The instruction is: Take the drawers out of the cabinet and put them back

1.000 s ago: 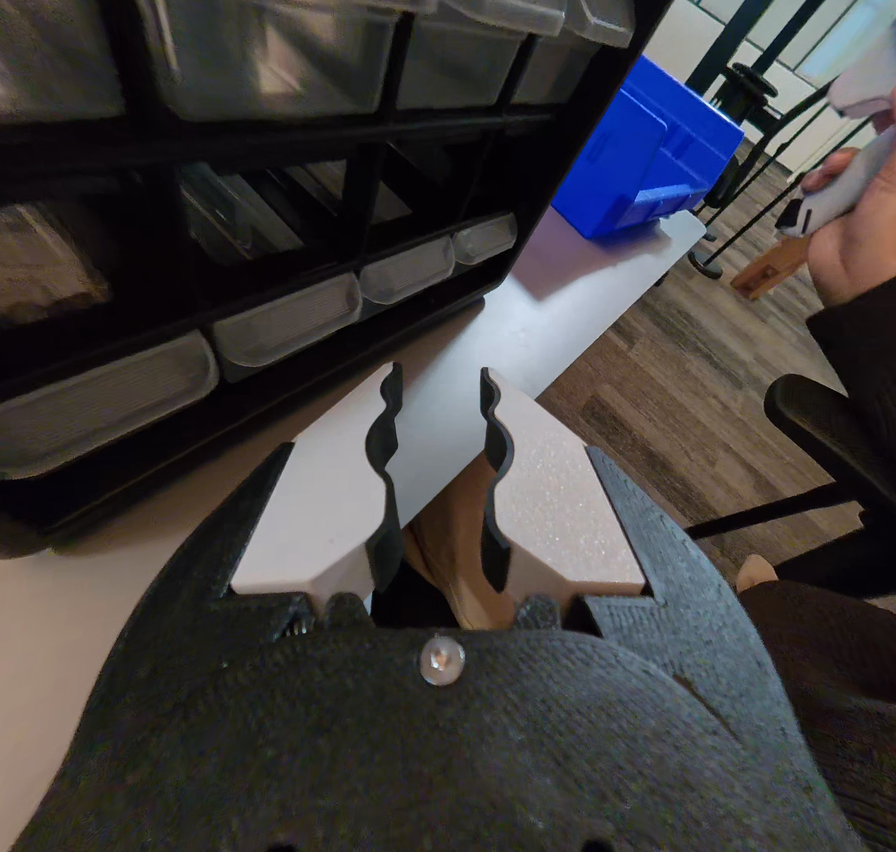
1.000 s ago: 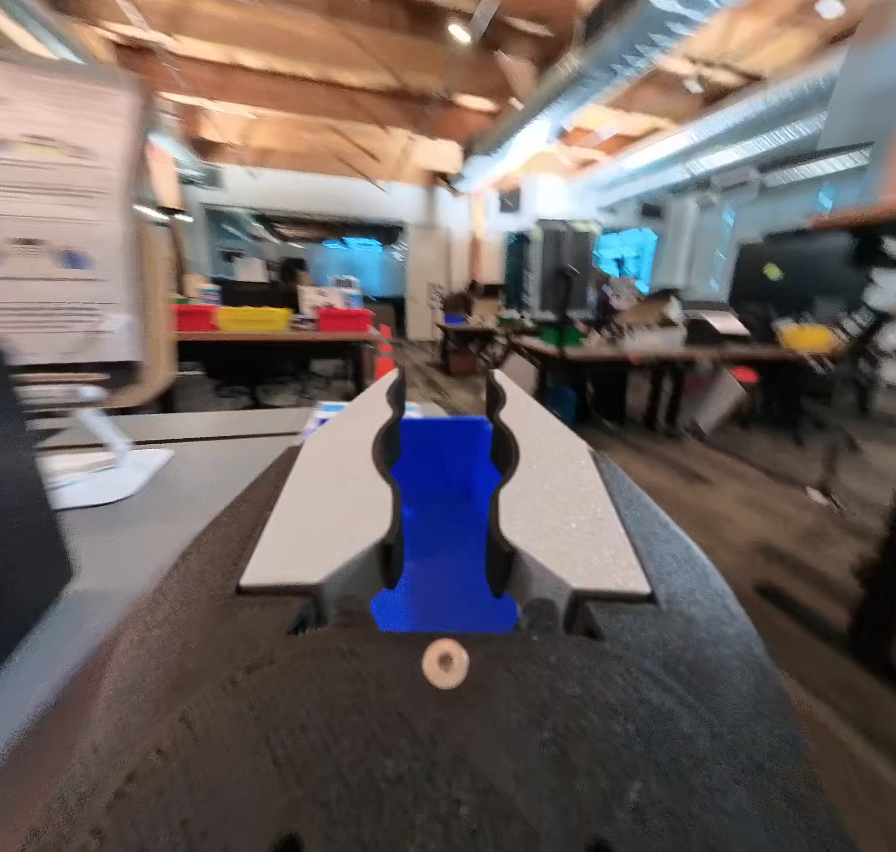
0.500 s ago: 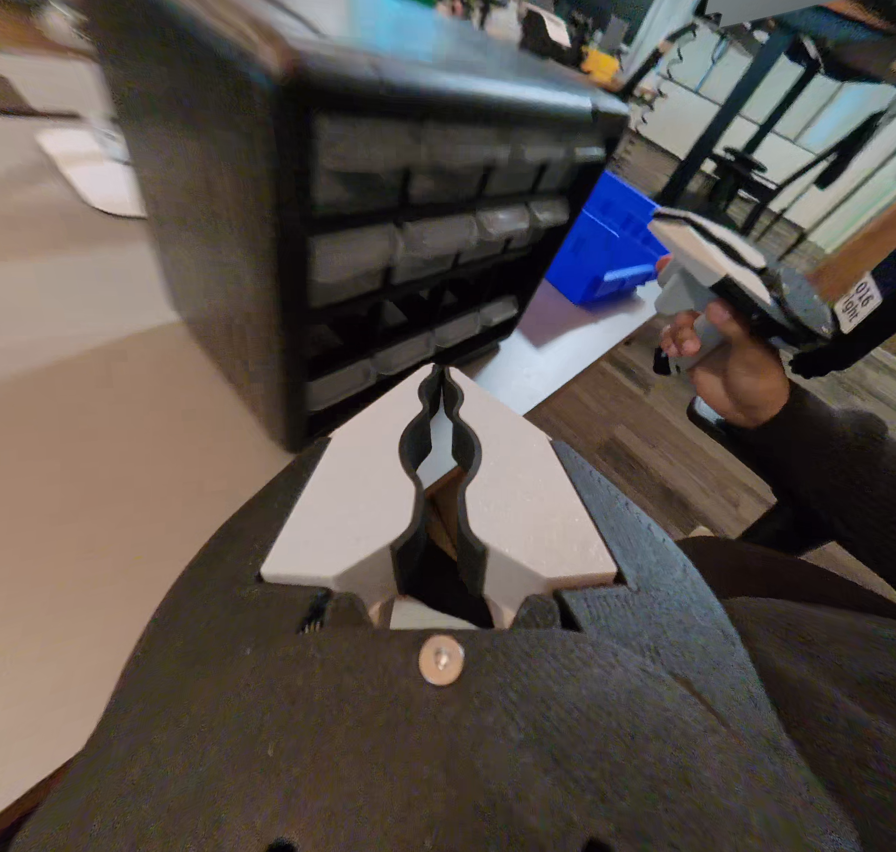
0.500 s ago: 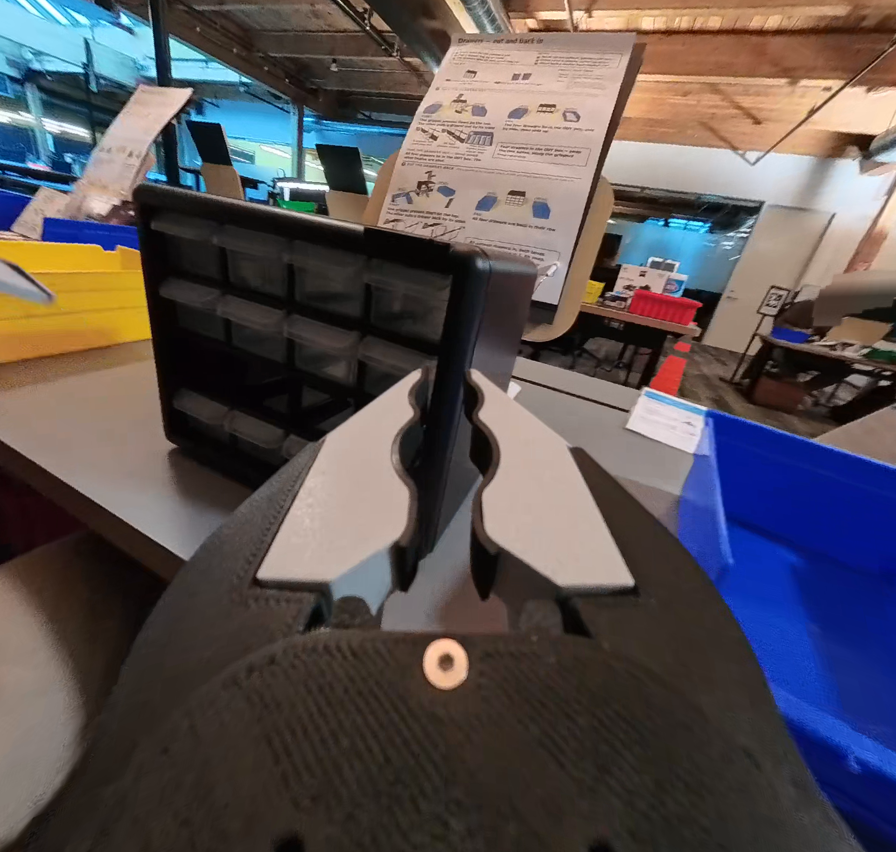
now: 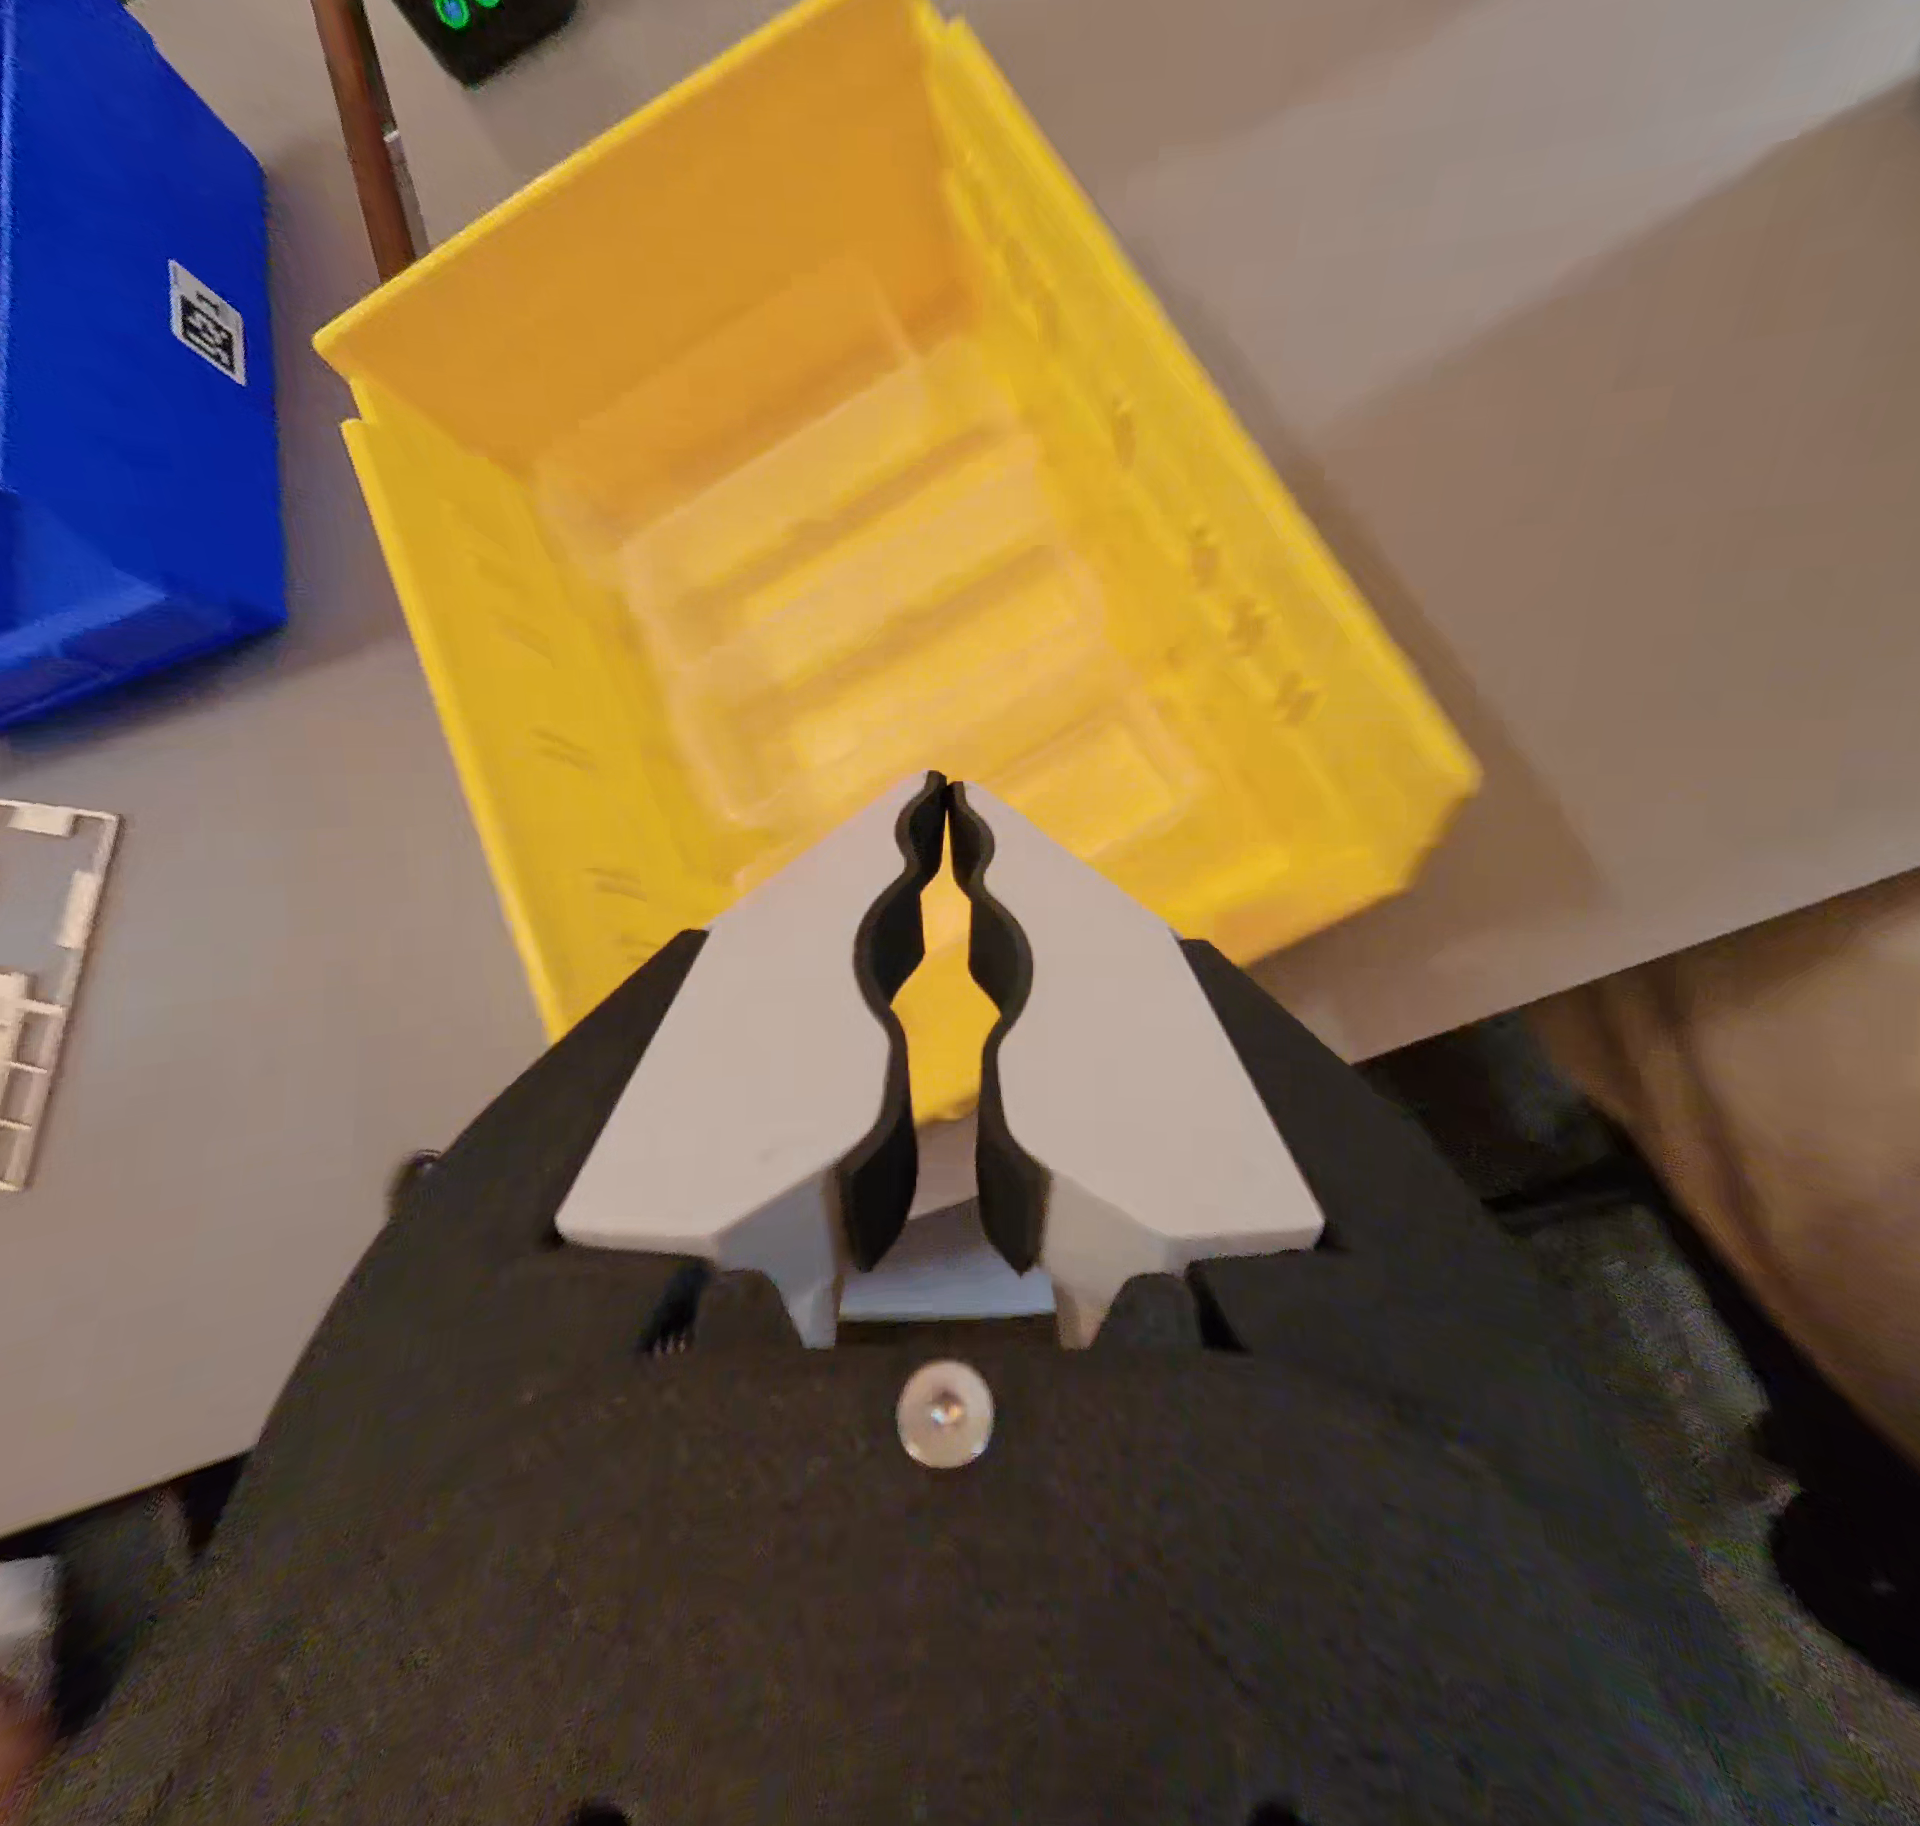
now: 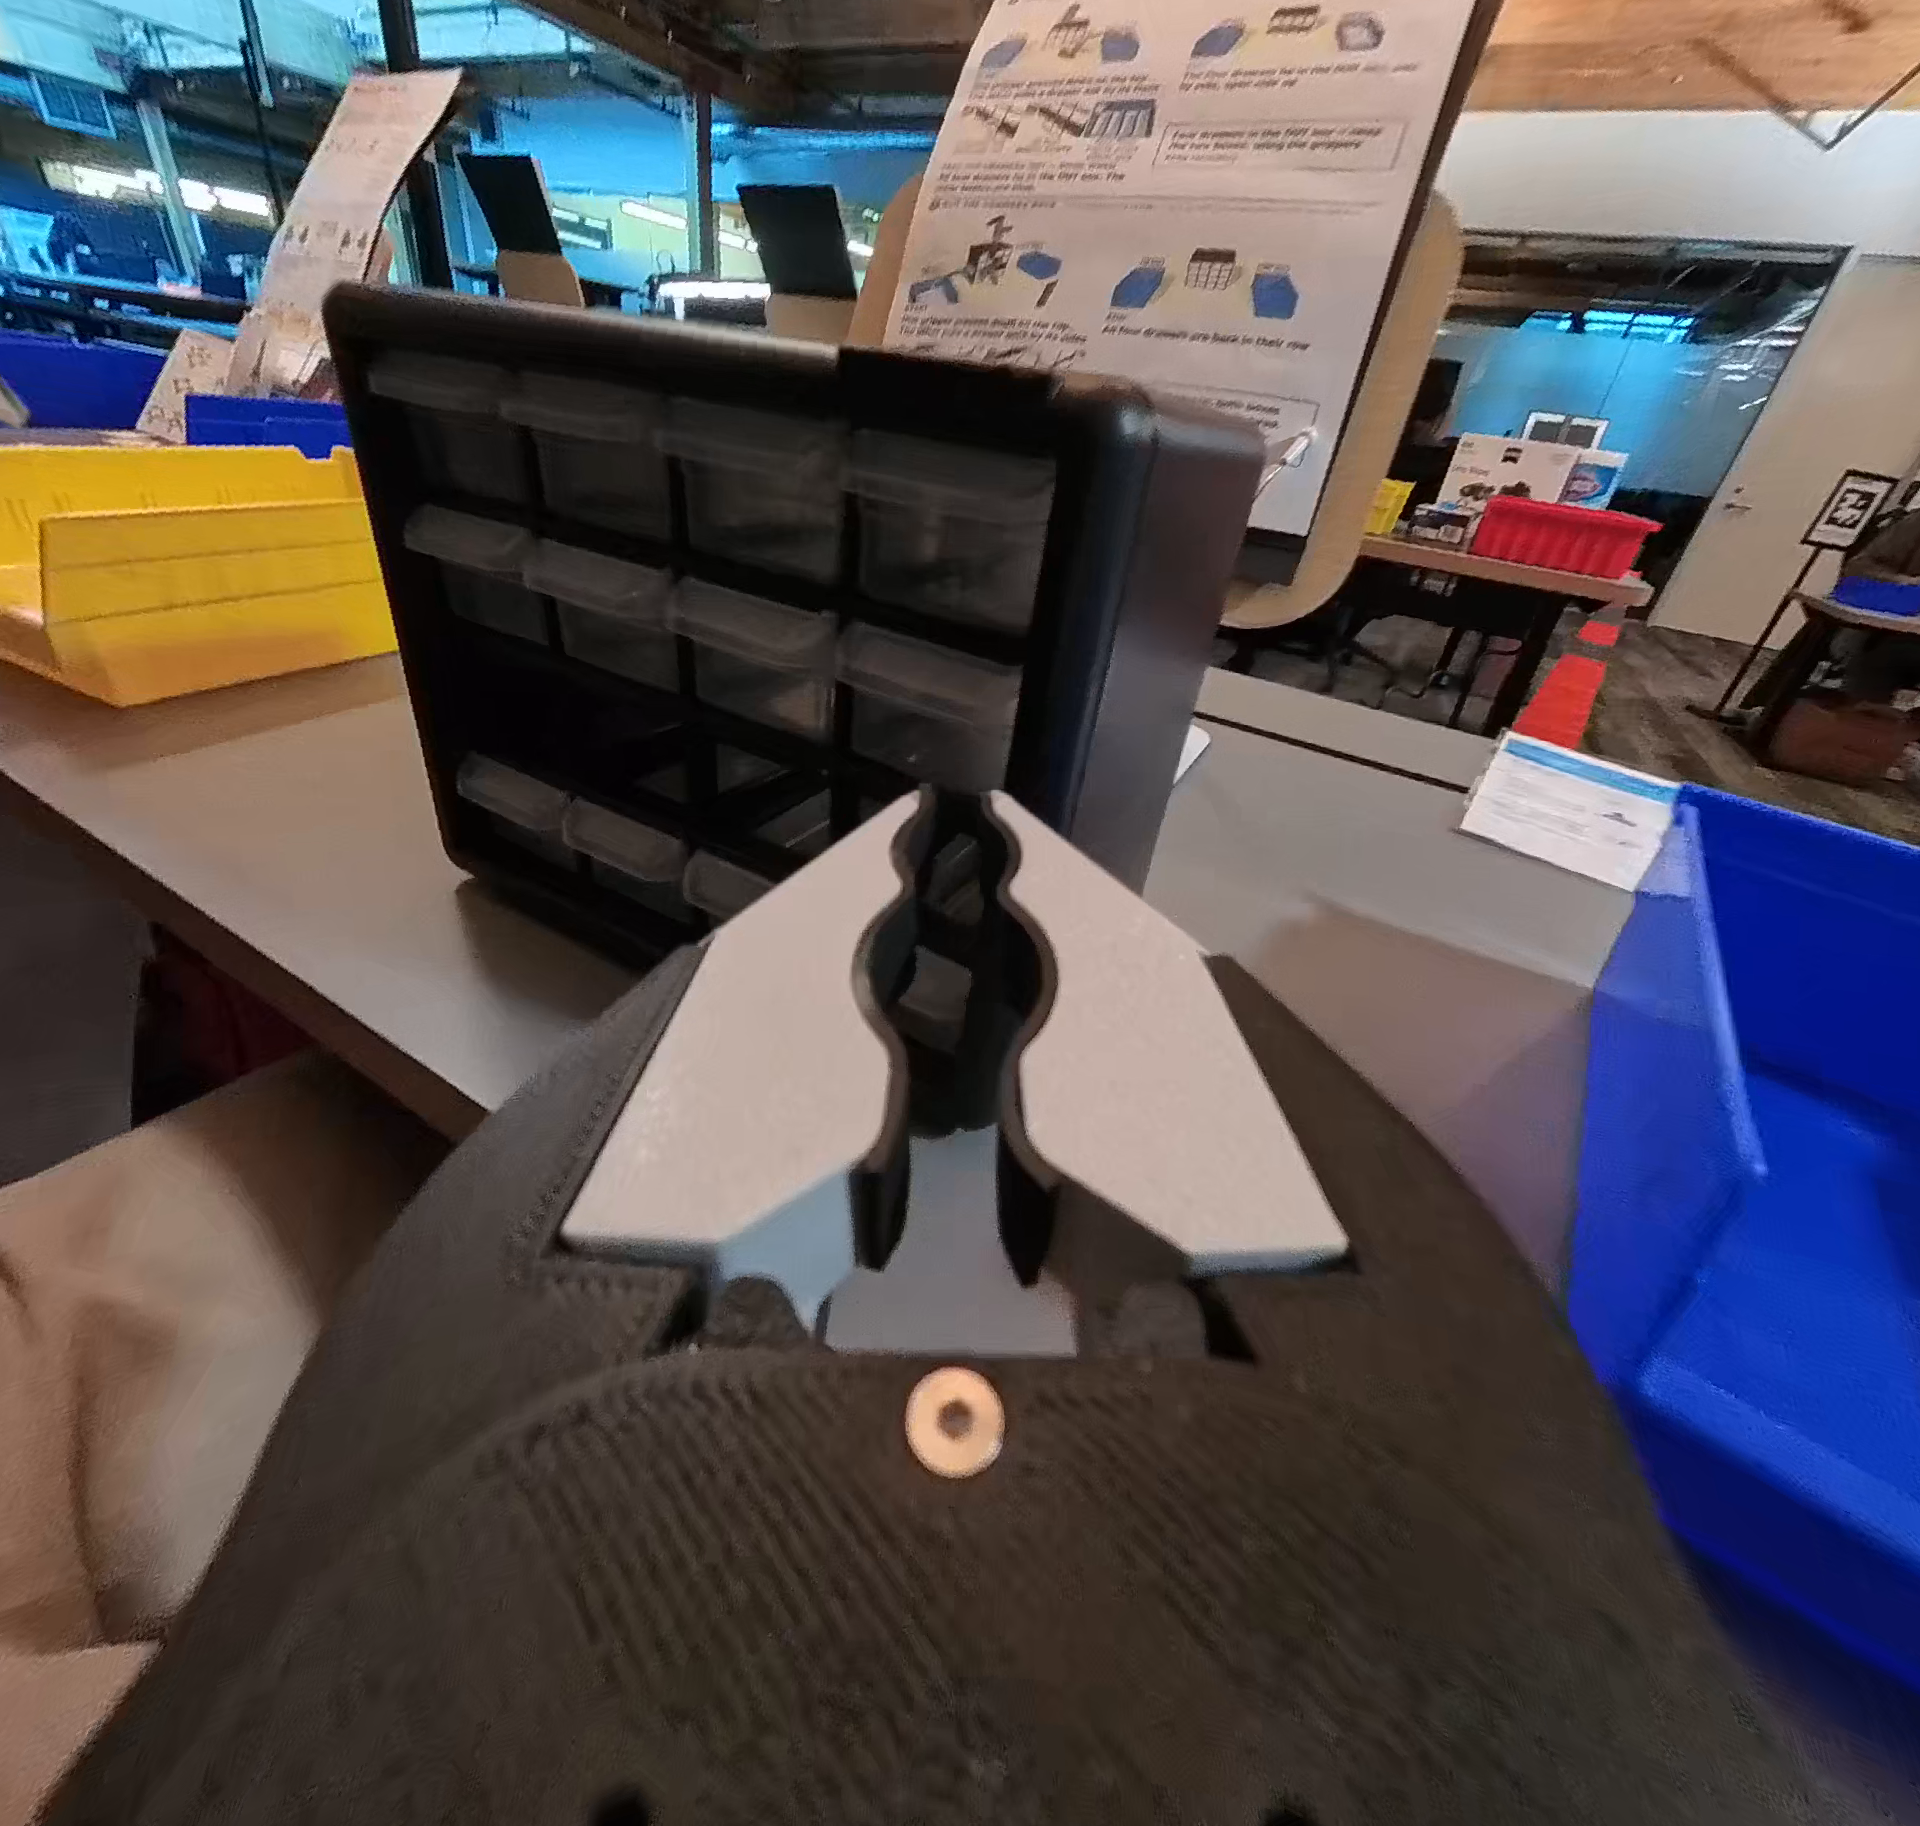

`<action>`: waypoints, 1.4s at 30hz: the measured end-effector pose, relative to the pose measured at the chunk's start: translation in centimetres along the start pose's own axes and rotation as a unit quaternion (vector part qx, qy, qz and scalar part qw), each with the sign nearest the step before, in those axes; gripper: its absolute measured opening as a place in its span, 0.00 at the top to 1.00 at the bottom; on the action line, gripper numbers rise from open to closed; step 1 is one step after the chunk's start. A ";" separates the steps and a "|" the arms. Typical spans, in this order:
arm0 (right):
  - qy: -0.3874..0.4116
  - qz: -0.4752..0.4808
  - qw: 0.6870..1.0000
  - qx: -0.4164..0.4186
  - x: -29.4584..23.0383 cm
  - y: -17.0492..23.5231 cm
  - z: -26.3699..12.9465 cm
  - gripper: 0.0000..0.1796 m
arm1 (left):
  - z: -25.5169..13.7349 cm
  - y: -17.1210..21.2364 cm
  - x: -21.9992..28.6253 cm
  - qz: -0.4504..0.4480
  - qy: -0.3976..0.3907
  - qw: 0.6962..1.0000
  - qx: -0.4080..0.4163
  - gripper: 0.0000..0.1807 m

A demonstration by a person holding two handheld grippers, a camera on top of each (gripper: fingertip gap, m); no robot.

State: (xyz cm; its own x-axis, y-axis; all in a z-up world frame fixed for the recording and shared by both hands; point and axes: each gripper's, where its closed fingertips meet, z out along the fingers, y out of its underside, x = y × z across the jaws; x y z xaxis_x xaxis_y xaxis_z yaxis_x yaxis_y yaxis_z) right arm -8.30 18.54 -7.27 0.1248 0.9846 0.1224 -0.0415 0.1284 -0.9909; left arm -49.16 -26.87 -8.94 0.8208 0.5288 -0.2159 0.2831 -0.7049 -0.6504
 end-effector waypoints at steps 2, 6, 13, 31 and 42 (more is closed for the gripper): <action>-0.006 -0.001 1.000 -0.012 -0.4 0.5 0.2 0.97 | 1.7 0.9 -1.4 0.045 -0.013 0.998 -0.034 1.00; -0.003 -0.008 1.000 -0.024 -0.2 1.1 0.1 0.98 | 5.3 3.3 -2.5 0.129 -0.025 0.984 -0.121 1.00; 0.020 0.063 0.998 -0.022 2.1 1.5 -1.0 0.98 | 8.5 3.8 -0.4 0.153 0.046 0.978 -0.135 0.94; 0.009 0.114 0.993 -0.014 2.6 1.4 -1.7 0.98 | 9.7 4.1 -0.4 0.198 0.039 0.968 -0.146 0.88; 0.004 0.125 0.992 -0.018 2.6 1.6 -1.6 0.97 | 9.5 3.9 0.9 0.270 0.061 0.950 -0.144 0.82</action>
State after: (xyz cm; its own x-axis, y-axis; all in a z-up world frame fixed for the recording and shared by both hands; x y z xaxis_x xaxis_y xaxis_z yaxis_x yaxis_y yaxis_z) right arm -6.46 21.12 -8.66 0.1224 0.9843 -0.1272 -0.0372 -0.1236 -0.9916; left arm -52.01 -24.69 -18.58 0.9312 0.0070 -0.3644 -0.0860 -0.9674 -0.2383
